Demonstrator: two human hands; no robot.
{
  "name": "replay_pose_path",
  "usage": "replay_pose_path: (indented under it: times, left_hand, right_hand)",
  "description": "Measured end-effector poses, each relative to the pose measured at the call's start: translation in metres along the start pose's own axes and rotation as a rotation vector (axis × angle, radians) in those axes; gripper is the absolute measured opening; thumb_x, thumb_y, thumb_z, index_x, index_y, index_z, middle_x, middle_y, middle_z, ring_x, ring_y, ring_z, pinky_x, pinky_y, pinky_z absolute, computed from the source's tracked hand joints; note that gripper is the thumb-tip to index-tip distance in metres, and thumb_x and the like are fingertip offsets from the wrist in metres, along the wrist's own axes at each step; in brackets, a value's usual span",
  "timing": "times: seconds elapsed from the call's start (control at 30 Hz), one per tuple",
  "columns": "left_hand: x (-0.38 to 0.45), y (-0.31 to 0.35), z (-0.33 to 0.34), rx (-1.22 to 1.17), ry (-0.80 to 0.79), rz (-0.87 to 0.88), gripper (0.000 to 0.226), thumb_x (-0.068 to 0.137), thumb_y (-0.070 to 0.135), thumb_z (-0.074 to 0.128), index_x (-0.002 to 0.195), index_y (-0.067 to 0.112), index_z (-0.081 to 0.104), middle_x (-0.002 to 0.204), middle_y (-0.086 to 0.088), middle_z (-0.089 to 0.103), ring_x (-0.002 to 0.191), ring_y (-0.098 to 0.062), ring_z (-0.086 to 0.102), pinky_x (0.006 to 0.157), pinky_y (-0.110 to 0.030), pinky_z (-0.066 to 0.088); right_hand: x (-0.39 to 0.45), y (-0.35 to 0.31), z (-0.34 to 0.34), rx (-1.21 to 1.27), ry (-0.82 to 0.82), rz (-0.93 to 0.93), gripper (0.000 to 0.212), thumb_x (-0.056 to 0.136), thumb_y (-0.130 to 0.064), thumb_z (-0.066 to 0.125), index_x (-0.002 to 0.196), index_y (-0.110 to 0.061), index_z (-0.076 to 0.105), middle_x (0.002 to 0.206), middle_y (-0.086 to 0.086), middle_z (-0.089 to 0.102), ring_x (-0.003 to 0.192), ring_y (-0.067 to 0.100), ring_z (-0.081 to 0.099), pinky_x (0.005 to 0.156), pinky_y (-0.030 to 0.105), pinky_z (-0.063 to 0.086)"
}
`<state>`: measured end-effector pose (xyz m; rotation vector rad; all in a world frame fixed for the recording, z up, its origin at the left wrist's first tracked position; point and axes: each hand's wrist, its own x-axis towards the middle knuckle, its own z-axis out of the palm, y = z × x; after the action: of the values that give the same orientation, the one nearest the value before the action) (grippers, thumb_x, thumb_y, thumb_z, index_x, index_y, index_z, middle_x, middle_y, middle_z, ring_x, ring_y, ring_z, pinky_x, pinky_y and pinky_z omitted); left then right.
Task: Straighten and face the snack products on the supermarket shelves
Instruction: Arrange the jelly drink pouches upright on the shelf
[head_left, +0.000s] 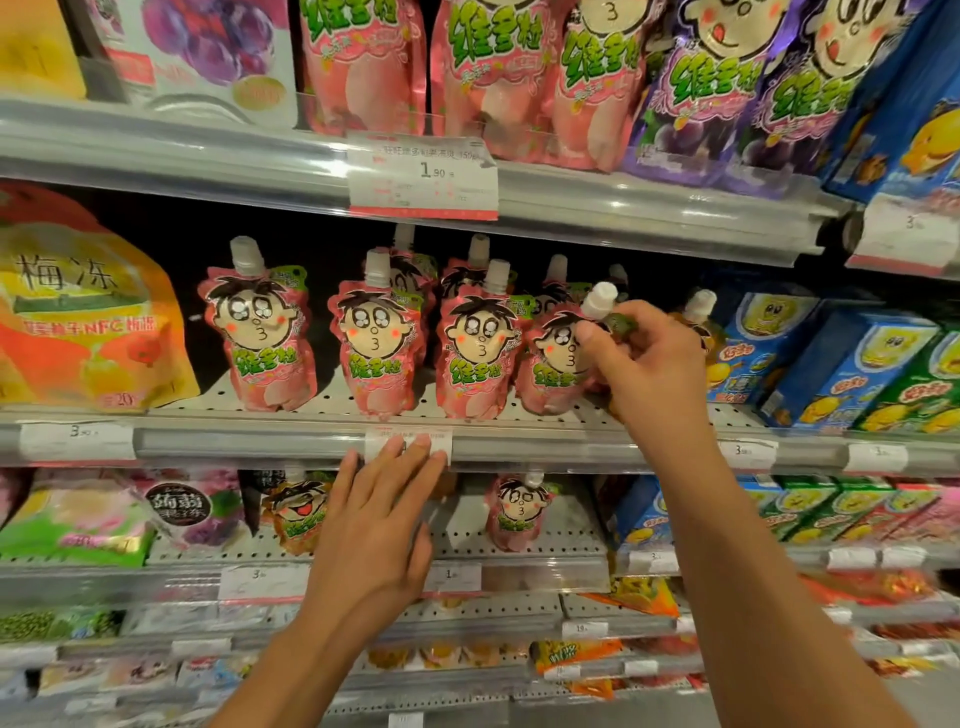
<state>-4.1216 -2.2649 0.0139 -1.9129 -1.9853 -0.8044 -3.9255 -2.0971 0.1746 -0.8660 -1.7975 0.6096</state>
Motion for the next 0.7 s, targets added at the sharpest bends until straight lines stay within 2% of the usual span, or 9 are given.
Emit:
replay_pose_path:
  times: [0.07,0.13,0.27,0.4,0.5,0.53,0.63,0.7]
  left_hand:
    - [0.0,0.0,0.0,-0.004,0.002,0.007,0.065,0.089,0.028,0.046,0.153,0.018,0.045,0.161,0.0,0.037,0.153,-0.025,0.027,0.126,-0.053,0.012]
    - [-0.001,0.0,0.0,-0.003,0.006,0.011,0.064,0.09,0.028,0.046,0.153,0.018,0.045,0.161,-0.001,0.037,0.153,-0.025,0.026,0.126,-0.053,0.012]
    - [0.0,0.0,0.0,-0.008,-0.004,0.001,0.065,0.088,0.027,0.045,0.153,0.018,0.045,0.162,-0.001,0.036,0.154,-0.025,0.025,0.126,-0.055,0.013]
    - [-0.002,0.001,0.003,-0.019,0.01,-0.005,0.066,0.087,0.027,0.045,0.153,0.018,0.045,0.162,0.0,0.036,0.154,-0.024,0.024,0.125,-0.056,0.013]
    - [-0.002,-0.001,0.005,-0.023,0.039,-0.007,0.065,0.087,0.026,0.042,0.152,0.018,0.046,0.161,-0.001,0.037,0.153,-0.026,0.026,0.125,-0.056,0.014]
    - [-0.002,-0.001,0.006,-0.023,0.049,-0.005,0.064,0.087,0.026,0.042,0.151,0.017,0.048,0.161,-0.002,0.038,0.153,-0.027,0.028,0.124,-0.057,0.015]
    - [0.001,0.0,0.009,-0.022,0.07,-0.007,0.061,0.086,0.026,0.043,0.146,0.016,0.053,0.159,-0.003,0.041,0.151,-0.029,0.031,0.123,-0.059,0.017]
    - [0.001,0.001,0.01,-0.015,0.077,-0.011,0.058,0.086,0.026,0.043,0.141,0.015,0.058,0.158,-0.004,0.042,0.15,-0.03,0.032,0.122,-0.061,0.019]
  right_hand:
    - [0.004,0.005,0.006,-0.006,-0.059,0.031,0.008,0.092,-0.035,0.073,0.092,-0.029,0.07,0.072,-0.002,0.072,0.065,0.012,0.069,0.064,0.042,0.059]
    - [0.007,0.008,0.007,0.043,-0.087,0.054,0.008,0.09,-0.034,0.075,0.09,-0.028,0.071,0.074,-0.003,0.072,0.065,0.012,0.068,0.065,0.041,0.06]
    - [0.01,0.004,0.008,0.139,-0.111,0.091,0.01,0.09,-0.027,0.076,0.095,-0.021,0.071,0.08,-0.001,0.073,0.066,0.007,0.067,0.063,0.028,0.054]
    - [0.006,0.01,0.005,0.086,-0.108,0.104,0.028,0.091,-0.036,0.073,0.117,-0.028,0.065,0.097,-0.001,0.072,0.075,0.022,0.073,0.07,0.048,0.062]
    - [-0.02,0.015,-0.007,0.149,0.009,0.121,0.033,0.096,-0.026,0.069,0.128,-0.033,0.06,0.117,-0.01,0.069,0.082,0.019,0.074,0.077,0.044,0.063]
    - [-0.03,0.017,-0.013,0.153,0.082,0.117,0.031,0.098,-0.022,0.067,0.127,-0.03,0.062,0.113,-0.011,0.071,0.079,0.016,0.072,0.074,0.043,0.063]
    - [-0.043,0.027,-0.032,0.076,0.329,0.053,0.021,0.099,-0.012,0.062,0.116,-0.023,0.066,0.08,-0.001,0.07,0.059,0.016,0.06,0.06,0.046,0.057]
    - [-0.035,0.033,-0.044,-0.012,0.436,0.006,0.019,0.098,-0.01,0.062,0.116,-0.017,0.064,0.078,0.002,0.066,0.057,0.009,0.058,0.055,0.033,0.049]
